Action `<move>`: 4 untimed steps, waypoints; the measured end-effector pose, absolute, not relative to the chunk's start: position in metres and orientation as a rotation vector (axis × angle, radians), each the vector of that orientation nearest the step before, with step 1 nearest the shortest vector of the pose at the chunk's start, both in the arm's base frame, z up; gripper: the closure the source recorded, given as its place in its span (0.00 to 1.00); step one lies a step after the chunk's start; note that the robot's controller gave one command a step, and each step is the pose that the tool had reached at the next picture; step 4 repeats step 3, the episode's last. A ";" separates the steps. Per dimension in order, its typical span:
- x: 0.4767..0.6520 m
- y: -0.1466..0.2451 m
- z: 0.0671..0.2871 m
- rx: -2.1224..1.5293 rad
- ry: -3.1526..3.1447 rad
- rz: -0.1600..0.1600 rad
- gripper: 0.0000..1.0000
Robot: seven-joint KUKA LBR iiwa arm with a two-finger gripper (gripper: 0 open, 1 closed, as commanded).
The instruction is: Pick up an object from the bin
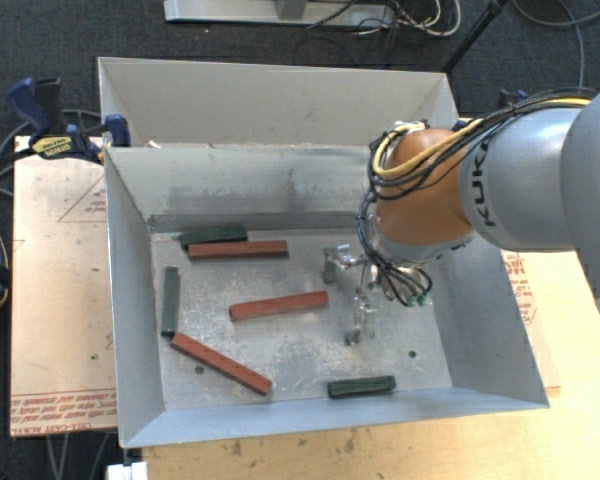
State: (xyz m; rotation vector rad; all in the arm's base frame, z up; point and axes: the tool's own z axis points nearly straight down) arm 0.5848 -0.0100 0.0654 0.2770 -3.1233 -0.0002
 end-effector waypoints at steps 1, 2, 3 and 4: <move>0.606 0.079 0.071 0.632 -3.083 -0.004 0.00; 0.606 0.077 0.071 0.626 -3.083 -0.003 1.00; 0.598 0.101 0.214 1.152 -2.934 0.001 1.00; 0.598 0.101 0.214 1.152 -2.934 0.001 1.00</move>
Offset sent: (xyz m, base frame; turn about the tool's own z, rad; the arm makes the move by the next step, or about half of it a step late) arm 0.0200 0.0861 0.0046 -0.2267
